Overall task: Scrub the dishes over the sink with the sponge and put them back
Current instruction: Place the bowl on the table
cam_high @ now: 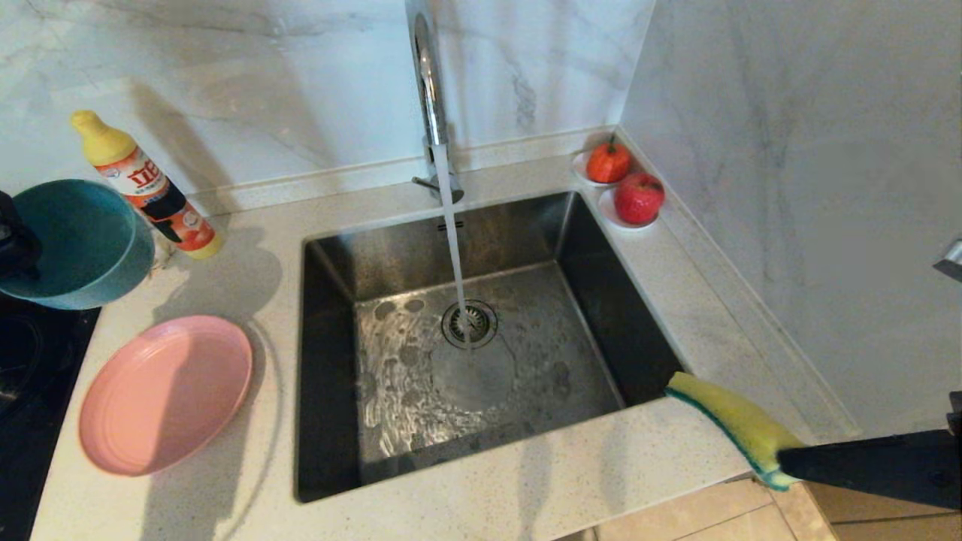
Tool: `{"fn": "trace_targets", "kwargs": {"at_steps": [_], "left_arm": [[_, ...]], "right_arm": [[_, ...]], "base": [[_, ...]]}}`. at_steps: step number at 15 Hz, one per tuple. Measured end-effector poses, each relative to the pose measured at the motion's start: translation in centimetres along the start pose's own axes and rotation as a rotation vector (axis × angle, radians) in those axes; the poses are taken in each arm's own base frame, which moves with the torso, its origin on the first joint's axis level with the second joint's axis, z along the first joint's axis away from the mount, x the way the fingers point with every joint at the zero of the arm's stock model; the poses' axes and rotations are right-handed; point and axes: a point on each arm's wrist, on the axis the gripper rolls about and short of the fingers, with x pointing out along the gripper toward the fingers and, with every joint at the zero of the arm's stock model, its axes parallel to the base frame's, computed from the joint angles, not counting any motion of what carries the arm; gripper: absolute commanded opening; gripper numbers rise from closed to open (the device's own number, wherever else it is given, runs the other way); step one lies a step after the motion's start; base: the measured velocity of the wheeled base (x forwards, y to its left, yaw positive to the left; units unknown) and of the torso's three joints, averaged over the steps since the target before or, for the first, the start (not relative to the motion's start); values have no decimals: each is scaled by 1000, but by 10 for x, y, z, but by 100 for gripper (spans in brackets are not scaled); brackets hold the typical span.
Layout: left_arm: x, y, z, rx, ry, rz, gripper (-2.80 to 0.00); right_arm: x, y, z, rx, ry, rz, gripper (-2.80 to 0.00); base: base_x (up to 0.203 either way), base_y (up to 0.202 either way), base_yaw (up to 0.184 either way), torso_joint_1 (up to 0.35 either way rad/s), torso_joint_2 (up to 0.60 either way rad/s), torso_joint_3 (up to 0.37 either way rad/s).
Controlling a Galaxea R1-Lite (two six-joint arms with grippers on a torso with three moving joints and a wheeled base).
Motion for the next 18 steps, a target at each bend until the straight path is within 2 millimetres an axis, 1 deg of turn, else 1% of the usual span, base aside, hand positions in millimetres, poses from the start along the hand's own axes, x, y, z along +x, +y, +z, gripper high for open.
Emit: {"fn": "trace_targets", "kwargs": {"at_steps": [2, 5, 10, 12, 18], "left_arm": [[10, 18, 10, -57, 1, 43, -280], [14, 50, 20, -150, 0, 93, -280], [22, 101, 20, -296, 31, 183, -280], [31, 122, 18, -351, 58, 218, -280], [63, 174, 17, -473, 117, 307, -280]], "right_arm": [[1, -1, -1, 1, 6, -4, -280], [4, -1, -1, -1, 1, -1, -280], [8, -2, -1, 1, 10, -3, -280], [11, -3, -2, 4, 19, -6, -280], [21, -5, -2, 0, -3, 5, -280]], "base": [[0, 0, 0, 0, 0, 0], [0, 0, 0, 0, 0, 0], [0, 0, 0, 0, 0, 0], [0, 0, 0, 0, 0, 0], [0, 0, 0, 0, 0, 0]]}}
